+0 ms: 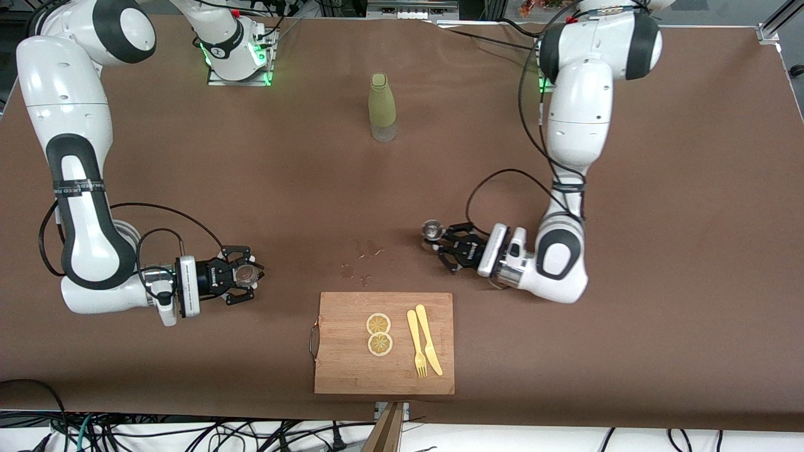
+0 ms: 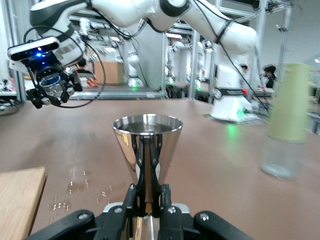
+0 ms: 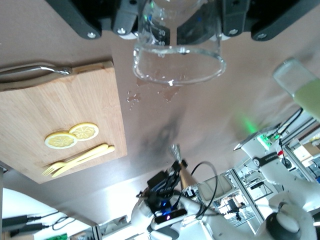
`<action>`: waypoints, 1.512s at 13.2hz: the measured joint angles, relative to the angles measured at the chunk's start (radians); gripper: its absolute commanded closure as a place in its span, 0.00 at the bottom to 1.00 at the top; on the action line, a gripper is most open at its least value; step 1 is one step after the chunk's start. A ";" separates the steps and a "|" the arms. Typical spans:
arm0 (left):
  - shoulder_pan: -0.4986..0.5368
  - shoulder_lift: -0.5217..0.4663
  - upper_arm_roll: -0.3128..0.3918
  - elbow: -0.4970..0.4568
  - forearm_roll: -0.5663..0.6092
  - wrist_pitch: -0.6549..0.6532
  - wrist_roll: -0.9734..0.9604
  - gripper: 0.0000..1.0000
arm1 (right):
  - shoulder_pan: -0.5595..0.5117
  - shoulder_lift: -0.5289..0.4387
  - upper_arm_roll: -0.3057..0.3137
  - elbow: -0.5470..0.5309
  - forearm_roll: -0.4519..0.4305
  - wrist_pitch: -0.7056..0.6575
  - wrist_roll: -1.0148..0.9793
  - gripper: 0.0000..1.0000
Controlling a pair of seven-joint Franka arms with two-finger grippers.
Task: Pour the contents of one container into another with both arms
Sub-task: 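Tip the jigger upright and pull both grippers apart, then lower the beaker and jigger onto the table and open both grippers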
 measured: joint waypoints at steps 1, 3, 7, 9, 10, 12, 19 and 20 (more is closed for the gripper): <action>0.049 -0.029 -0.008 -0.012 0.084 -0.024 0.018 1.00 | 0.001 0.006 -0.008 -0.006 0.004 0.001 -0.043 0.95; 0.170 -0.087 -0.065 -0.029 0.264 -0.063 0.045 1.00 | 0.001 0.009 -0.034 -0.018 0.006 0.001 -0.117 0.95; 0.365 -0.148 -0.163 -0.094 0.484 -0.114 0.200 1.00 | -0.017 0.011 -0.106 -0.063 0.016 0.001 -0.274 0.95; 0.420 -0.148 -0.171 -0.120 0.569 -0.145 0.272 1.00 | -0.021 0.017 -0.131 -0.094 0.064 0.001 -0.343 0.95; 0.448 -0.148 -0.173 -0.126 0.612 -0.160 0.292 1.00 | -0.022 0.022 -0.135 -0.105 0.087 0.001 -0.367 0.95; 0.508 -0.148 -0.174 -0.127 0.704 -0.183 0.302 1.00 | -0.021 0.027 -0.135 -0.114 0.102 0.001 -0.392 0.95; 0.601 -0.111 -0.184 -0.136 0.756 -0.205 0.375 1.00 | -0.022 0.037 -0.174 -0.131 0.103 -0.018 -0.466 0.92; 0.604 -0.104 -0.185 -0.137 0.756 -0.205 0.381 1.00 | -0.022 0.039 -0.175 -0.134 0.103 -0.018 -0.476 0.91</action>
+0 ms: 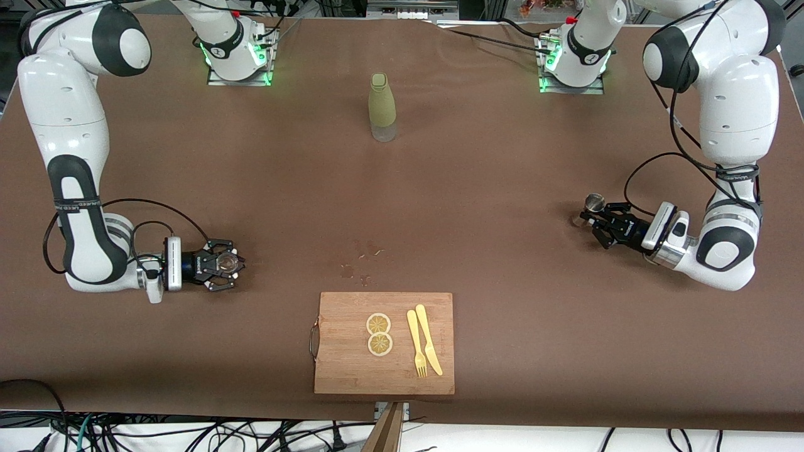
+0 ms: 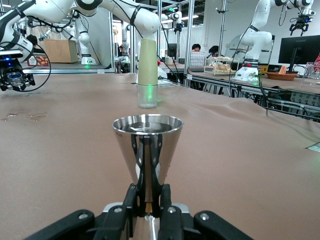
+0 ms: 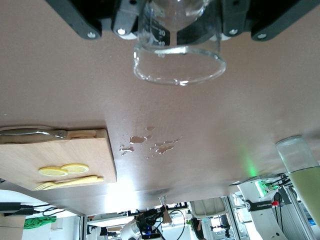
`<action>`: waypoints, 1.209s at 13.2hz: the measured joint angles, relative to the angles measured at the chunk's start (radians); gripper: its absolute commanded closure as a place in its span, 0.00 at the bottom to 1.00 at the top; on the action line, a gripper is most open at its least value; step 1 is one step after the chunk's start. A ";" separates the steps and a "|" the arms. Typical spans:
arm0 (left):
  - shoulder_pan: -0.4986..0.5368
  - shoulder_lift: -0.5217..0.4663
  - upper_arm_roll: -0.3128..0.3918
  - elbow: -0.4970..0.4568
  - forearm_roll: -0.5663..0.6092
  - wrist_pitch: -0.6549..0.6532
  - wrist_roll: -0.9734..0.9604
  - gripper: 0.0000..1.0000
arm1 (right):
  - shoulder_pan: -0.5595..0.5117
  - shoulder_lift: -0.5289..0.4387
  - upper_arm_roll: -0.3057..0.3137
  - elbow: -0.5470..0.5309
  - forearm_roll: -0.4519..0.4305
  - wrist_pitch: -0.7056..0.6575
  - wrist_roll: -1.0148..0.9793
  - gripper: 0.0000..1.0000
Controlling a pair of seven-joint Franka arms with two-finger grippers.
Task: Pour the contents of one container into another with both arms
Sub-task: 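Lower the beaker and jigger onto the table and open both grippers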
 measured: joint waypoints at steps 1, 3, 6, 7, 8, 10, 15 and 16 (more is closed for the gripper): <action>0.004 0.005 0.000 0.000 0.000 0.000 0.004 1.00 | 0.000 0.002 0.000 -0.002 0.003 0.000 -0.007 0.90; 0.008 0.011 0.000 0.000 0.000 0.000 0.007 1.00 | 0.000 0.006 -0.003 -0.003 0.014 0.000 -0.013 0.72; 0.008 0.035 -0.001 -0.001 0.000 0.007 0.020 1.00 | 0.000 0.007 -0.015 -0.005 0.017 0.000 -0.013 0.00; 0.008 0.041 -0.002 -0.001 0.000 0.011 0.024 1.00 | 0.000 0.007 -0.021 -0.006 0.017 0.000 -0.014 0.00; 0.009 0.045 -0.002 -0.001 0.000 0.012 0.026 1.00 | 0.000 0.007 -0.028 -0.006 0.018 0.000 -0.015 0.00; 0.010 0.045 -0.002 -0.001 0.000 0.013 0.027 1.00 | 0.000 0.007 -0.041 -0.006 0.019 0.000 -0.015 0.00; 0.019 0.045 -0.002 -0.001 0.000 0.013 0.029 0.00 | -0.001 0.006 -0.130 0.003 0.019 -0.067 0.002 0.00; 0.023 0.045 -0.002 -0.001 0.000 0.013 0.029 0.00 | -0.002 0.005 -0.158 0.011 0.019 -0.088 0.016 0.00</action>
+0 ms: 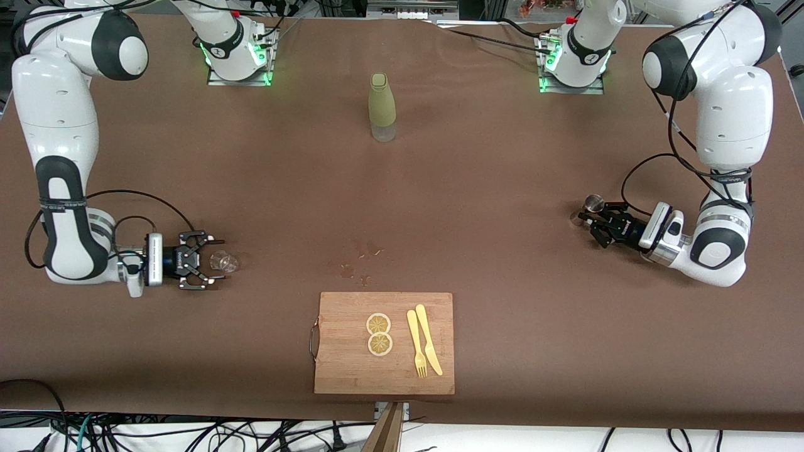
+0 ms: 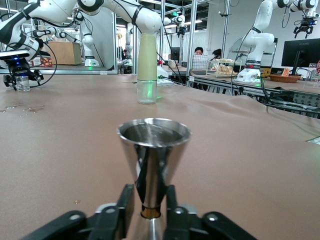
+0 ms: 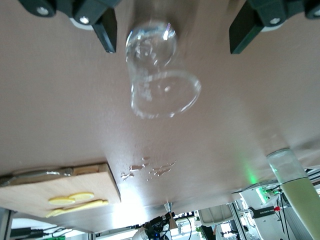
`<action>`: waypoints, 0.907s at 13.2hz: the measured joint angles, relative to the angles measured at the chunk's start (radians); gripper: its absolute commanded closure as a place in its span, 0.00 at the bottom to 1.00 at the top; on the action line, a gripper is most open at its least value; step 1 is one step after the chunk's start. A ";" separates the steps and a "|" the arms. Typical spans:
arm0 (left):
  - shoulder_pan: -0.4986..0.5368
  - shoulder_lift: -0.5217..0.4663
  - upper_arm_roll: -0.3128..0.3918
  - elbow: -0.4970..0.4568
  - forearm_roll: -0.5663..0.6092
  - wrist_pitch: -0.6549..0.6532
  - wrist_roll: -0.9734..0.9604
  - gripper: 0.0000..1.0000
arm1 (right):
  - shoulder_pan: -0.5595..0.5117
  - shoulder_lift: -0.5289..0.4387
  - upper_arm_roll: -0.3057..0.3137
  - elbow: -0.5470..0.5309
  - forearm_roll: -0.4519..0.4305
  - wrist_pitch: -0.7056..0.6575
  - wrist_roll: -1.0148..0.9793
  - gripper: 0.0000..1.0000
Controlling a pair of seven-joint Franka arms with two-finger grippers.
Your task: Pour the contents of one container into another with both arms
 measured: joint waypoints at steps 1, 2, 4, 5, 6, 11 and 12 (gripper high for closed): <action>0.002 0.000 0.000 0.000 0.000 0.000 0.000 0.00 | -0.001 -0.001 -0.029 0.014 0.000 -0.023 0.022 0.00; 0.003 0.000 0.000 0.000 0.000 0.000 0.000 0.00 | -0.001 -0.003 -0.058 0.034 0.000 -0.050 0.056 0.00; 0.006 -0.002 0.003 0.003 0.000 0.001 0.001 0.00 | -0.002 -0.011 -0.115 0.094 0.000 -0.116 0.154 0.00; 0.010 -0.006 0.007 0.007 0.000 0.004 0.001 0.00 | -0.002 -0.019 -0.133 0.127 -0.001 -0.145 0.213 0.00; 0.015 -0.013 0.013 0.012 0.000 0.012 0.003 0.00 | -0.001 -0.034 -0.140 0.149 -0.005 -0.159 0.283 0.00; 0.074 -0.139 0.025 0.025 0.038 0.105 -0.002 0.00 | 0.026 -0.193 -0.139 0.188 -0.106 -0.179 0.761 0.00; 0.081 -0.172 0.026 0.025 0.065 0.136 -0.017 0.00 | 0.042 -0.232 -0.137 0.189 -0.132 -0.182 0.866 0.00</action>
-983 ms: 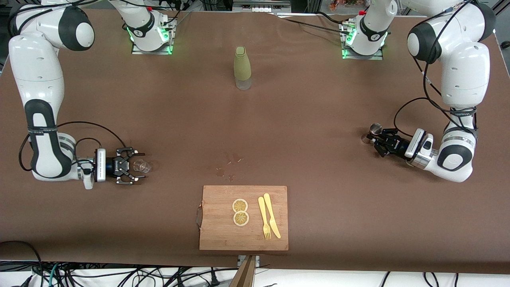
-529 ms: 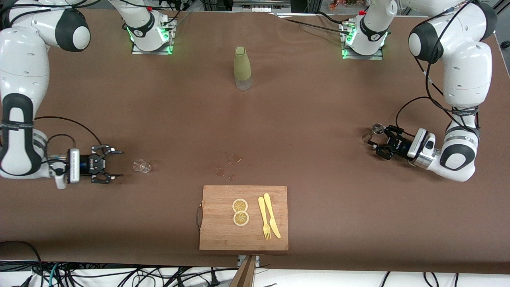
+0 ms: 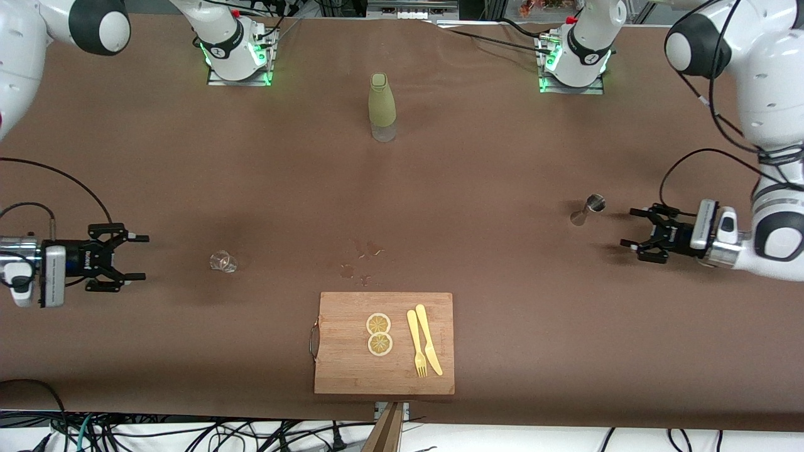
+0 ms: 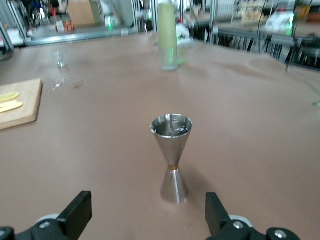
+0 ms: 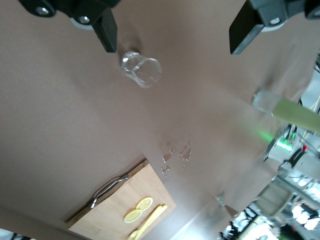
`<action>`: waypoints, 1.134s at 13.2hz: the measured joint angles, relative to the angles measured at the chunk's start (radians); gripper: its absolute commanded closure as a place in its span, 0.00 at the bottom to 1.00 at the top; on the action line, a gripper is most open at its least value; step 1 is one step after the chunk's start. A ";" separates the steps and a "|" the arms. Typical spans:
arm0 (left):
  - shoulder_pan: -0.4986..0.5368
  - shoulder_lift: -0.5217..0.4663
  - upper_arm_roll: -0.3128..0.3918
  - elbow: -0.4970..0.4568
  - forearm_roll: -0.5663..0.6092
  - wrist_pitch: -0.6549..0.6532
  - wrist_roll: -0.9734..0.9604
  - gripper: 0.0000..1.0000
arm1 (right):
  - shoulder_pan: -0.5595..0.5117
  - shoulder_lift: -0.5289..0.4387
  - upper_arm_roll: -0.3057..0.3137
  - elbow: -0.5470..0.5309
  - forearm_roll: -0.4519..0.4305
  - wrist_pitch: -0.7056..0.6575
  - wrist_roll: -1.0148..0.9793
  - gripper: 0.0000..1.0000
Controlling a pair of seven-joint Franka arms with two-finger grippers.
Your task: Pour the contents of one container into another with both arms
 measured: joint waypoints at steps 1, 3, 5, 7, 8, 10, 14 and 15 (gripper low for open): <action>0.007 -0.036 0.002 0.000 0.030 0.030 -0.017 0.00 | 0.018 -0.040 0.005 0.001 -0.032 -0.002 0.108 0.00; 0.014 -0.109 0.004 0.001 0.087 0.075 -0.074 0.00 | 0.049 -0.120 0.033 0.001 -0.131 -0.002 0.325 0.00; 0.012 -0.195 0.002 0.003 0.161 0.110 -0.190 0.00 | 0.064 -0.198 0.095 0.000 -0.255 -0.003 0.534 0.00; -0.004 -0.292 -0.002 0.005 0.256 0.134 -0.336 0.00 | 0.072 -0.271 0.164 -0.009 -0.375 -0.007 0.761 0.00; -0.021 -0.339 -0.004 0.006 0.301 0.149 -0.409 0.00 | 0.076 -0.307 0.202 -0.024 -0.427 -0.010 0.888 0.00; -0.067 -0.424 -0.006 0.005 0.382 0.188 -0.567 0.00 | 0.090 -0.373 0.261 -0.063 -0.500 -0.012 1.087 0.00; -0.159 -0.554 -0.010 0.004 0.542 0.214 -1.013 0.00 | 0.162 -0.467 0.277 -0.144 -0.570 -0.017 1.451 0.00; -0.178 -0.576 -0.012 0.003 0.573 0.216 -1.127 0.00 | 0.184 -0.479 0.278 -0.156 -0.606 -0.020 1.505 0.00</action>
